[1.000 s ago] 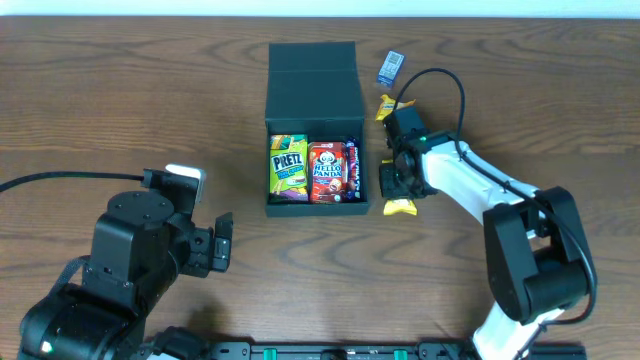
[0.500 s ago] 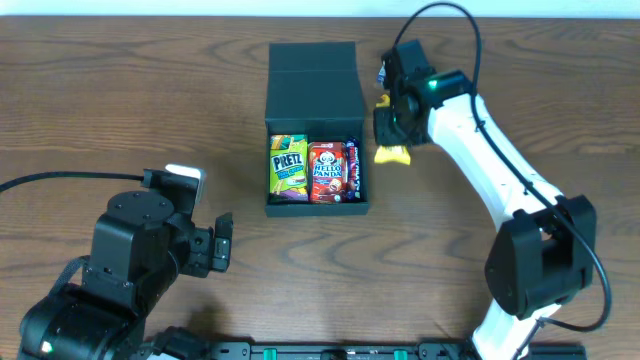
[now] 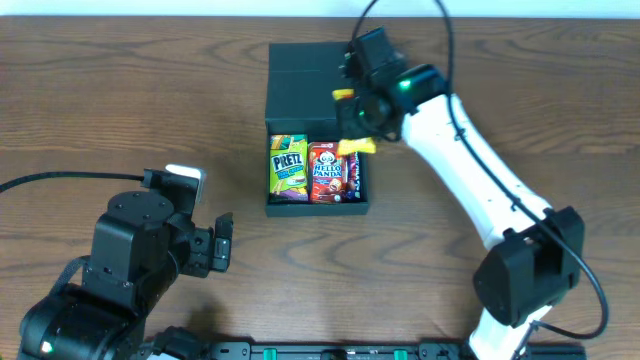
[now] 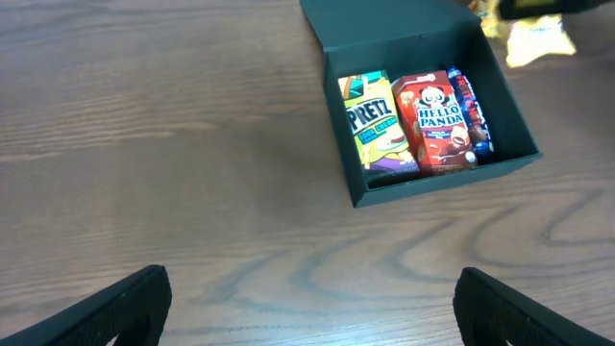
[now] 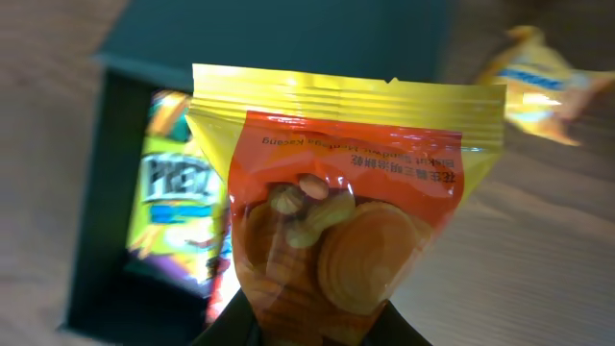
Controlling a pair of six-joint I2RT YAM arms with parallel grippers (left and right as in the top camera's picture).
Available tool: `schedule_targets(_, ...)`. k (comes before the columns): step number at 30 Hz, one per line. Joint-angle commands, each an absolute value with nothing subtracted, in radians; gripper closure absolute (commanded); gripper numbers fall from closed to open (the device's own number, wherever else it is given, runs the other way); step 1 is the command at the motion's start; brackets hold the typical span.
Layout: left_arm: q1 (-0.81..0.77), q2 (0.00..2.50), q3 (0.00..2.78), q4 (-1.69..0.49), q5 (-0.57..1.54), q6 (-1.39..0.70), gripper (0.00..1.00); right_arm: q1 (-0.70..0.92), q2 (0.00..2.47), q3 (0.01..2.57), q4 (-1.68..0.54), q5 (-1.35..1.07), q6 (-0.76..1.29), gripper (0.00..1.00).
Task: Pack container
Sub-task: 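Carry the cracker pack left and lower it into the black box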
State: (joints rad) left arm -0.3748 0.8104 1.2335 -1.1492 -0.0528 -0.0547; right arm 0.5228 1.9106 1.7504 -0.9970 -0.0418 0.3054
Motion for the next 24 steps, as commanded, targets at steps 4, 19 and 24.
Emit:
schedule_targets(4,-0.373,0.810,1.230,-1.151,-0.062,-0.059,0.05,0.646,1.914,1.765,-0.974,-0.020,0.448,0.85)
schedule_targets(19,-0.373,0.810,1.230,-1.152,-0.062,-0.059,0.05,0.779,2.033,1.764,-0.923,0.000,0.636,0.85)
schedule_targets(24,-0.373,0.810,1.230,-1.151,-0.062,-0.059,0.05,0.787,2.079,1.764,-0.914,0.001,0.672,0.85)
